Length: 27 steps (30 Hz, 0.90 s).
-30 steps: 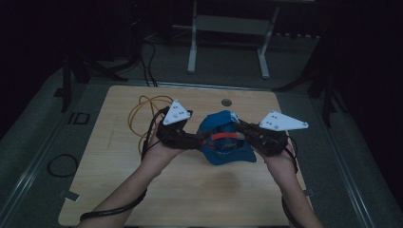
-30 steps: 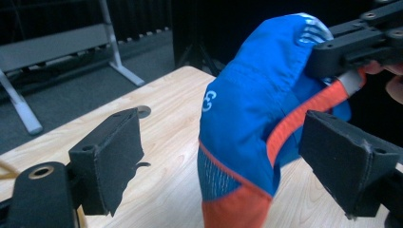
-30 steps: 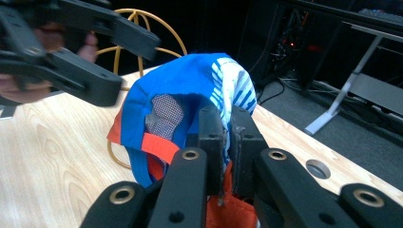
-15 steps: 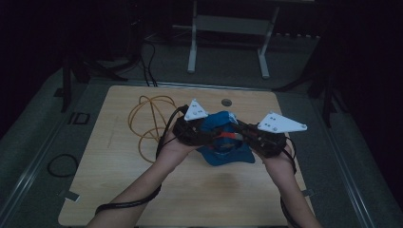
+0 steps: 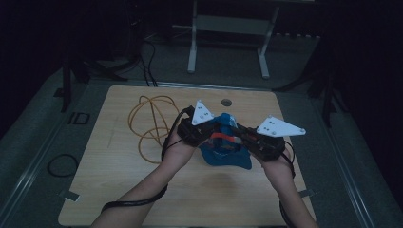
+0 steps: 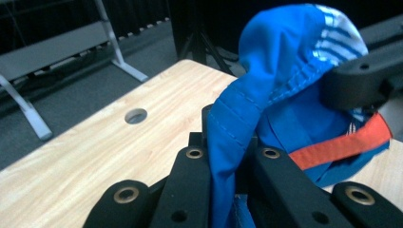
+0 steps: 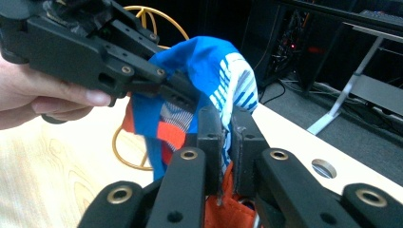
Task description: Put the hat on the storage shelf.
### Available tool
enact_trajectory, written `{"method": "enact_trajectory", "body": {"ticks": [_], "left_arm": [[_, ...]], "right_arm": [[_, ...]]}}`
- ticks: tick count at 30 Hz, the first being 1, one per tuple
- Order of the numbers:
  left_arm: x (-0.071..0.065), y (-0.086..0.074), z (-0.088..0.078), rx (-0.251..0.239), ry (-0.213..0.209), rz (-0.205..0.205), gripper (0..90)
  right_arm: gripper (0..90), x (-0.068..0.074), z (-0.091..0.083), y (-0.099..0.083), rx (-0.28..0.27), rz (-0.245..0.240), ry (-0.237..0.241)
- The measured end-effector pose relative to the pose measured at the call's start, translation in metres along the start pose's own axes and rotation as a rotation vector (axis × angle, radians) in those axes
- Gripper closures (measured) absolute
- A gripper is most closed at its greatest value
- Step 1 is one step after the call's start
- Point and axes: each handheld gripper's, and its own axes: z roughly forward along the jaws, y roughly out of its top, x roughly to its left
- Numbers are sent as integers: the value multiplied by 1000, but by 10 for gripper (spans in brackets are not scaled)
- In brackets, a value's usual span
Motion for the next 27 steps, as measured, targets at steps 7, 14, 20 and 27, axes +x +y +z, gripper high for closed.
{"method": "enact_trajectory", "body": {"ticks": [7,14,20,27], "left_arm": [[-4,8,-9,-42,26,50,894],[3,12,-24,-109,-9,90,894],[18,7,-39,-202,-131,91,893],[26,5,-45,-281,-314,81,893]], "right_arm": [[617,5,-16,0,-39,29,32],[398,3,-37,-1,-80,31,58],[384,-3,-44,-10,-62,42,113],[466,10,-37,-15,-41,-10,207]]}}
